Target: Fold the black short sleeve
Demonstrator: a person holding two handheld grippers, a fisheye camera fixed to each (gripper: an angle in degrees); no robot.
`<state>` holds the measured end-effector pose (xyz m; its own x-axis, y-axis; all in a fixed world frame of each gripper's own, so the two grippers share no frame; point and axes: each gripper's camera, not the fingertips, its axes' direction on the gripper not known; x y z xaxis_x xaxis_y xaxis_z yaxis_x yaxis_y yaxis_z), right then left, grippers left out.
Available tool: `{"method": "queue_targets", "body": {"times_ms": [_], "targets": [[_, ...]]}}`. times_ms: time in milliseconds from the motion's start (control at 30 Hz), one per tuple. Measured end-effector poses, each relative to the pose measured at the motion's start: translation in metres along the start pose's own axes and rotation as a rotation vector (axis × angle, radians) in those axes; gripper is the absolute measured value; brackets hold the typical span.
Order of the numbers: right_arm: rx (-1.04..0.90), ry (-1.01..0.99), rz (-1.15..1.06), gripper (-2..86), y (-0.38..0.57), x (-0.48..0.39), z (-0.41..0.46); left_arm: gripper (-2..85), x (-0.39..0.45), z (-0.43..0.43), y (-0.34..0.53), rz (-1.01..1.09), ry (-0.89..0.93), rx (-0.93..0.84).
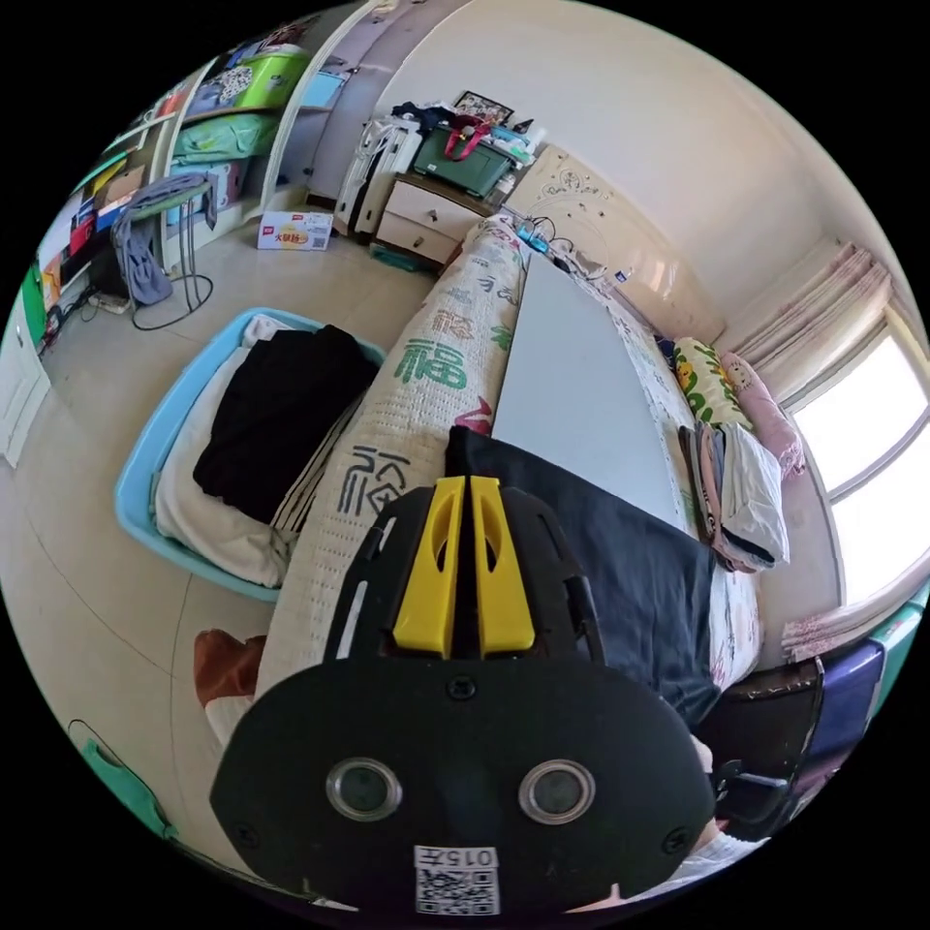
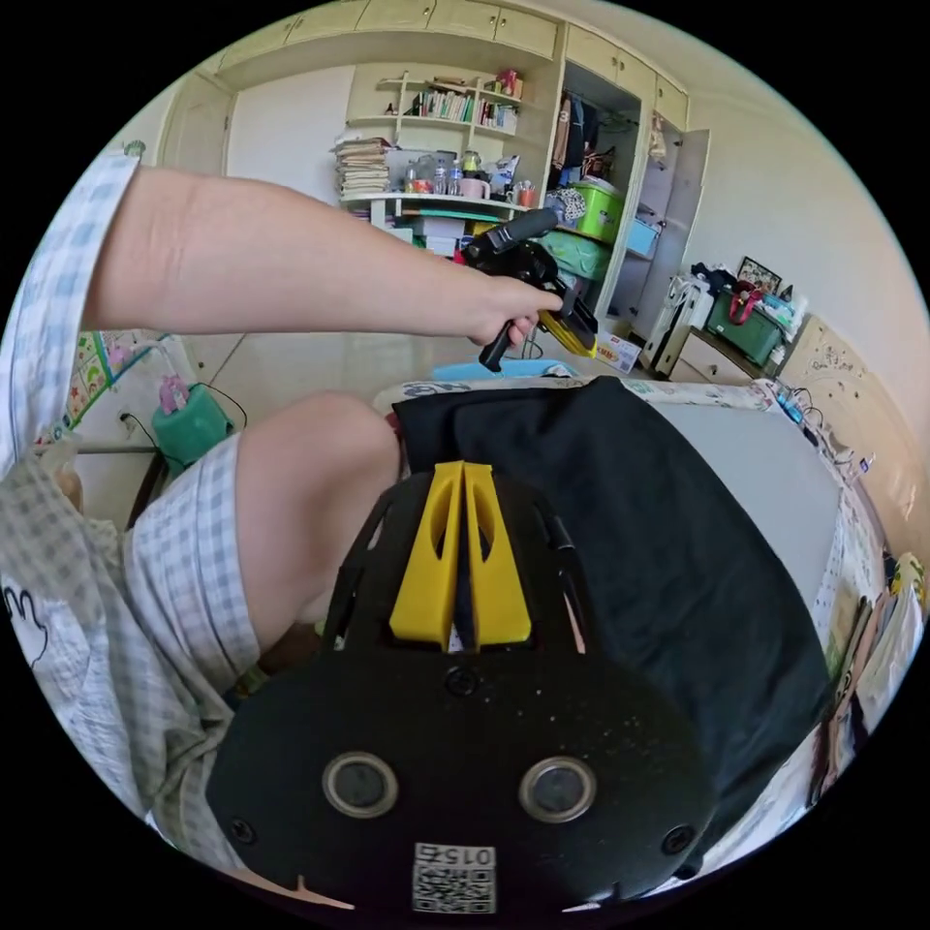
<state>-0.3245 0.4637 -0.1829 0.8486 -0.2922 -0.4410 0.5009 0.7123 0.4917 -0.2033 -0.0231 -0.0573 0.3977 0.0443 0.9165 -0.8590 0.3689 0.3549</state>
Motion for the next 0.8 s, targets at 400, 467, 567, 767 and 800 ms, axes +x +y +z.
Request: {"method": "queue_targets", "body": {"times_ms": [400, 467, 567, 767, 800], "targets": [[0.087, 0.089, 0.154, -1.0, 0.100, 0.024, -0.062, 2.8, 0.057, -0.039, 0.088, 0.313, 0.083, 0.057], [0.126, 0.068, 0.199, -1.0, 0.126, 0.038, -0.080, 4.6, 0.076, -0.039, 0.111, 0.400, 0.085, 0.048], [0.217, 0.091, 0.280, -0.9, 0.164, 0.057, -0.106, 6.0, 0.112, -0.028, 0.139, 0.584, 0.093, -0.060], [0.233, 0.224, 0.487, -0.5, 0.219, 0.098, -0.134, 6.5, 0.164, -0.012, 0.193, 0.863, 0.114, -0.201], [0.228, 0.246, 0.498, -0.5, 0.220, 0.100, -0.135, 6.6, 0.167, -0.009, 0.197, 0.878, 0.101, -0.208]]}}
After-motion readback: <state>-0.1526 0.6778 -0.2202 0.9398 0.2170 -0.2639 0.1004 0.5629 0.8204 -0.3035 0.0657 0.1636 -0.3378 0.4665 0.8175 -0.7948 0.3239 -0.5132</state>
